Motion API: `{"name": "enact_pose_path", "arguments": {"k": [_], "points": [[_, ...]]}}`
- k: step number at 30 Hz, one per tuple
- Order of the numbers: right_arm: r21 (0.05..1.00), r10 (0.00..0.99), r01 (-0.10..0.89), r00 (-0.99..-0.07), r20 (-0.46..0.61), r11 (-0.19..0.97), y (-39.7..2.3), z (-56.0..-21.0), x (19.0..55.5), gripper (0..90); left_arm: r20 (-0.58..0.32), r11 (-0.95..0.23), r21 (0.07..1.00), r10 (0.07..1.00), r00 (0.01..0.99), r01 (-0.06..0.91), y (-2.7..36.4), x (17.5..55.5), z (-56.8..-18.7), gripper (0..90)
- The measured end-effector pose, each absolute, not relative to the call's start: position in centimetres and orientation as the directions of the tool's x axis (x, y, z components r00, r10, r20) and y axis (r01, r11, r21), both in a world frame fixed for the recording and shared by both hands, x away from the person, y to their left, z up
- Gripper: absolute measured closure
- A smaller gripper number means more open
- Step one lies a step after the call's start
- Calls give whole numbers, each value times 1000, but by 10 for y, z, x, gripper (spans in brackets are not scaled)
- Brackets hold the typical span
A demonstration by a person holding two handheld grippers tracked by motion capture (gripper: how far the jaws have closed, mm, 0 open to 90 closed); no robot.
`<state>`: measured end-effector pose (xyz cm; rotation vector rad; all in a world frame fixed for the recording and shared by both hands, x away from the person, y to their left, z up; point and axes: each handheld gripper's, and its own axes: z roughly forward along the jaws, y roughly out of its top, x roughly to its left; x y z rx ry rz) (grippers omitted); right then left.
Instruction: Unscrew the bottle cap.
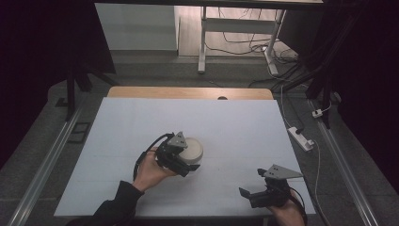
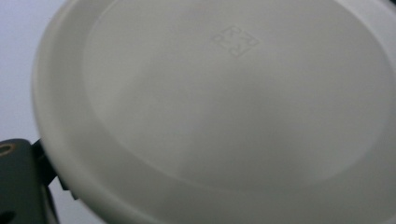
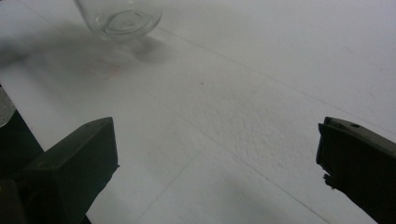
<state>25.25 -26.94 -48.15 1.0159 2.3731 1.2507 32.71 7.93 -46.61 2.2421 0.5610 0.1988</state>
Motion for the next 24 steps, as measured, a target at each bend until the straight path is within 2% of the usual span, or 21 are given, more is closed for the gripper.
{"name": "enact_pose_path", "arguments": {"k": [15,24], "points": [[841,576,361,-814,74,403,-229,-464,264,0,-34,-582,748,447,894,319,80,327,-468,68],[841,528,364,-841,113,400,-206,-453,275,0,-29,-587,751,428,903,302,81,327,-469,68]]}}
